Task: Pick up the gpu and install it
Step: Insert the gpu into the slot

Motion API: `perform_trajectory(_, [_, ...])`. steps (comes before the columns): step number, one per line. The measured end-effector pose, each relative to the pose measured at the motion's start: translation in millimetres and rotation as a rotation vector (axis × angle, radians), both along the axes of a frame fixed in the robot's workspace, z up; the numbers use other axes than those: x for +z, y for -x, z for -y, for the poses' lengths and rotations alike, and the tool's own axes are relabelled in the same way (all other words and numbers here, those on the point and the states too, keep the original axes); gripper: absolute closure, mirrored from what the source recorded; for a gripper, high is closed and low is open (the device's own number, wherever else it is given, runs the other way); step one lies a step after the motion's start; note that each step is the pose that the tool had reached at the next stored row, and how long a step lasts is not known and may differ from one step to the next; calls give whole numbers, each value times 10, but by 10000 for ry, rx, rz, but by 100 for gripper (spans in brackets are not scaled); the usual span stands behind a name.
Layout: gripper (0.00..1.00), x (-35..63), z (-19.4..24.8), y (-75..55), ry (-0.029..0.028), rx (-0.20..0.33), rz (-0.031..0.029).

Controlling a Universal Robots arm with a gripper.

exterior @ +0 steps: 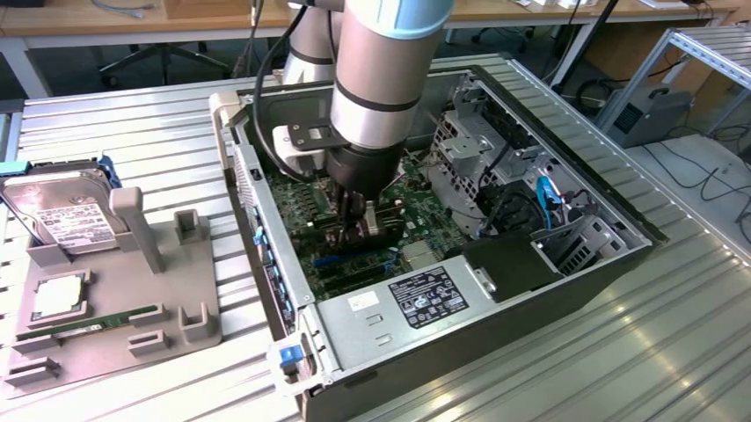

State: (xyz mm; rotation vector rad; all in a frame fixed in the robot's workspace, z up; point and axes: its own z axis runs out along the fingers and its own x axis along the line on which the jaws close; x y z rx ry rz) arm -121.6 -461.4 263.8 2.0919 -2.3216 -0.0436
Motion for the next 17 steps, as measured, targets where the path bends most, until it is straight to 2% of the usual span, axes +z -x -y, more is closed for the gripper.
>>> perform_trajectory(7, [72,-17,0,1,0,0,10])
perform_trajectory(17, [72,39,0,-53,1,0,21])
